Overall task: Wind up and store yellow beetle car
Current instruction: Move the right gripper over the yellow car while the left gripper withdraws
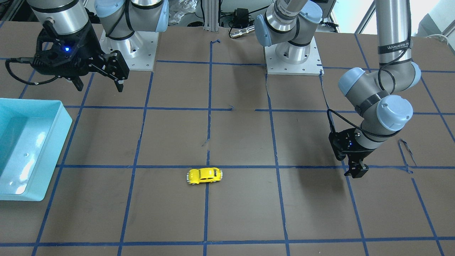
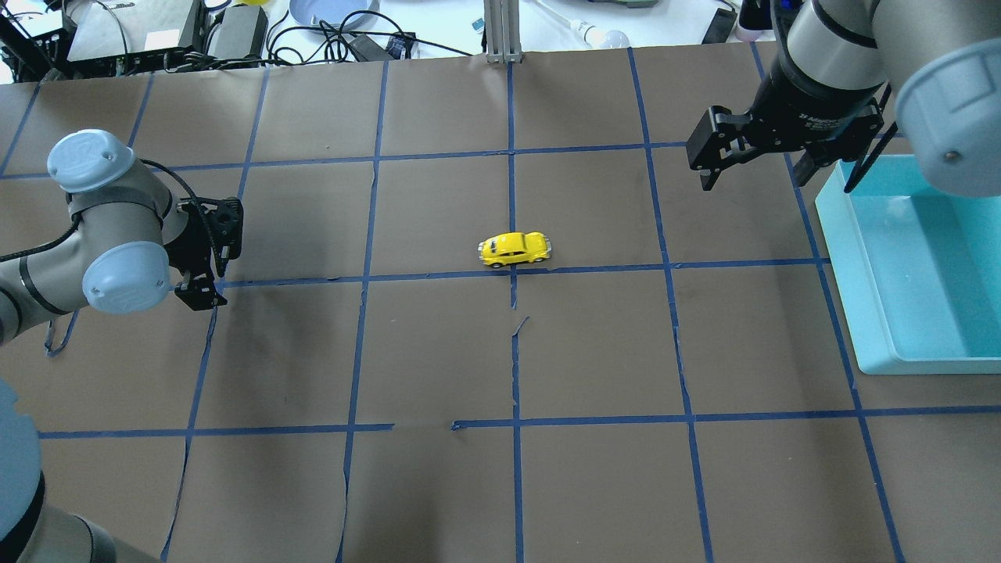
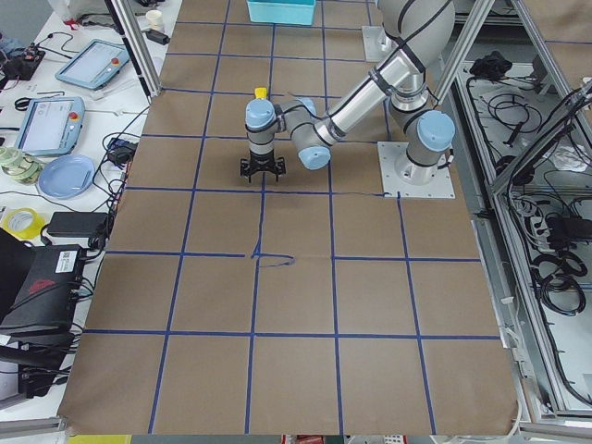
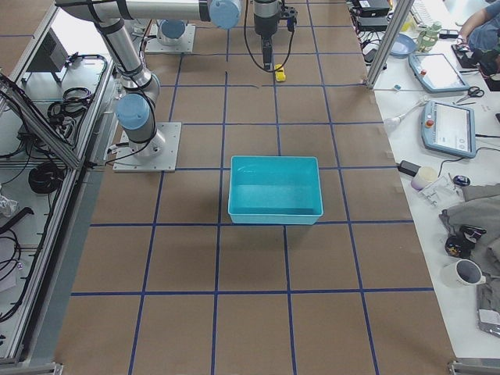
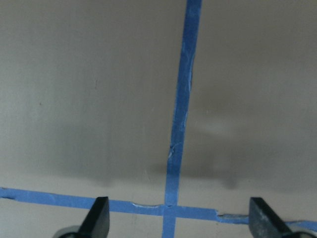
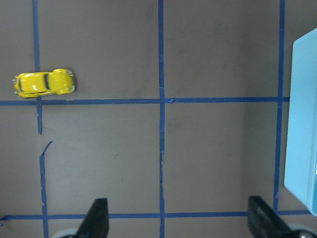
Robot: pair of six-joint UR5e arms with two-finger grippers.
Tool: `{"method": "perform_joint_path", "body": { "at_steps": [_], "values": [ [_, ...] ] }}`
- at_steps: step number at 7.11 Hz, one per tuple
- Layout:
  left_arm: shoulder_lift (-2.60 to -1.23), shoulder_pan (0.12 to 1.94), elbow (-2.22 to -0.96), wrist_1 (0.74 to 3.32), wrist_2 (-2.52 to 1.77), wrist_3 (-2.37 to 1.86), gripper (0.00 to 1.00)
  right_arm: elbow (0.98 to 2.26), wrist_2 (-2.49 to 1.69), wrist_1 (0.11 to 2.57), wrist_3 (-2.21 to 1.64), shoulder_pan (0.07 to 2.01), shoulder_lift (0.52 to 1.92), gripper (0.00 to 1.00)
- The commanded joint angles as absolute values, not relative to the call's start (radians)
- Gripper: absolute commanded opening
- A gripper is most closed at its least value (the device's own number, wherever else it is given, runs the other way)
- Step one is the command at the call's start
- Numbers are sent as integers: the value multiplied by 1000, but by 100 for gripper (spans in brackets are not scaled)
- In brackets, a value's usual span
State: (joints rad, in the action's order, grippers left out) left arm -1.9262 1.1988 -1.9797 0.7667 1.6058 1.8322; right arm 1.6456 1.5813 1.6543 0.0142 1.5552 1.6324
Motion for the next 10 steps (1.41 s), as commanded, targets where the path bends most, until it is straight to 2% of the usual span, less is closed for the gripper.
{"method": "perform_joint_path", "body": {
  "at_steps": [1, 3, 5, 7, 9, 10],
  "values": [
    [-1913, 1224, -1977, 773, 1594, 1765, 100, 1647, 1589, 1655, 15, 1555, 1629, 100],
    [-1852, 1323, -1965, 805, 1556, 1465, 100, 1649, 1589, 1652, 17, 1551, 1628, 100],
    [-1784, 1476, -1814, 984, 1542, 1120, 100, 1649, 1592, 1675, 46, 1543, 1580, 100],
    [-1764, 1538, -1575, 1339, 1533, 784, 100, 1649, 1592, 1783, 379, 1540, 1531, 100],
    [-1700, 1565, -1531, 1428, 1483, 207, 100, 1657, 1592, 1837, 634, 1536, 1456, 100],
    [-1643, 1566, -1526, 1468, 1503, 146, 100, 1663, 1589, 1879, 796, 1511, 1418, 100]
  ]
}}
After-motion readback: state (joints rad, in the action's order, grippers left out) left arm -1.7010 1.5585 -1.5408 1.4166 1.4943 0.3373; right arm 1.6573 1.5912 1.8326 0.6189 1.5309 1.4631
